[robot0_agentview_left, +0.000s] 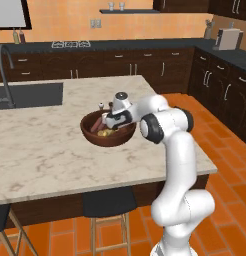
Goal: Place one bun and one sausage from the bowl on each plate.
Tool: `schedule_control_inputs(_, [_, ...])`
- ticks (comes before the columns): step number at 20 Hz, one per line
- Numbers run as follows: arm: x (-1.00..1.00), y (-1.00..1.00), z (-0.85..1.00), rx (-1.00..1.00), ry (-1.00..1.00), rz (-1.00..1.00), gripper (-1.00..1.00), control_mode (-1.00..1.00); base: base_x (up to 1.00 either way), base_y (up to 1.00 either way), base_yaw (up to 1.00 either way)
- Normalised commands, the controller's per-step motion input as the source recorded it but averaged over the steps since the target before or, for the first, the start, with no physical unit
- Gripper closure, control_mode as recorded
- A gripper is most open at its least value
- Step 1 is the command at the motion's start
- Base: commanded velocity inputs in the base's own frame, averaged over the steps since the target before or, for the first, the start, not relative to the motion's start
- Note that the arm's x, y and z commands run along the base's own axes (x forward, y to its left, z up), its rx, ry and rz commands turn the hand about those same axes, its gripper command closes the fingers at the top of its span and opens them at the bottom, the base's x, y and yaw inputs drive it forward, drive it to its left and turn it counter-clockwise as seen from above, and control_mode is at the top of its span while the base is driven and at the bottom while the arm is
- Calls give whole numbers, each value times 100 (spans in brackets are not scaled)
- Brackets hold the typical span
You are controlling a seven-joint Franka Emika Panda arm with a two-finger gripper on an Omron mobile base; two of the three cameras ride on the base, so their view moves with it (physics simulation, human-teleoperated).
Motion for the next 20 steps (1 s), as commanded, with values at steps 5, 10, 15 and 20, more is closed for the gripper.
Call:
schedule_control_inputs(5, [35, 0, -27, 0, 1, 0, -100, -100, 0, 0, 0])
schedule_control_inputs(10, [16, 0, -11, 0, 1, 0, 100, -100, 0, 0, 0])
schedule_control_inputs(15, [0, 0, 0, 0, 0, 0, 100, -100, 0, 0, 0])
schedule_control_inputs(20, [-31, 0, 55, 2, -15, 0, 100, -100, 0, 0, 0])
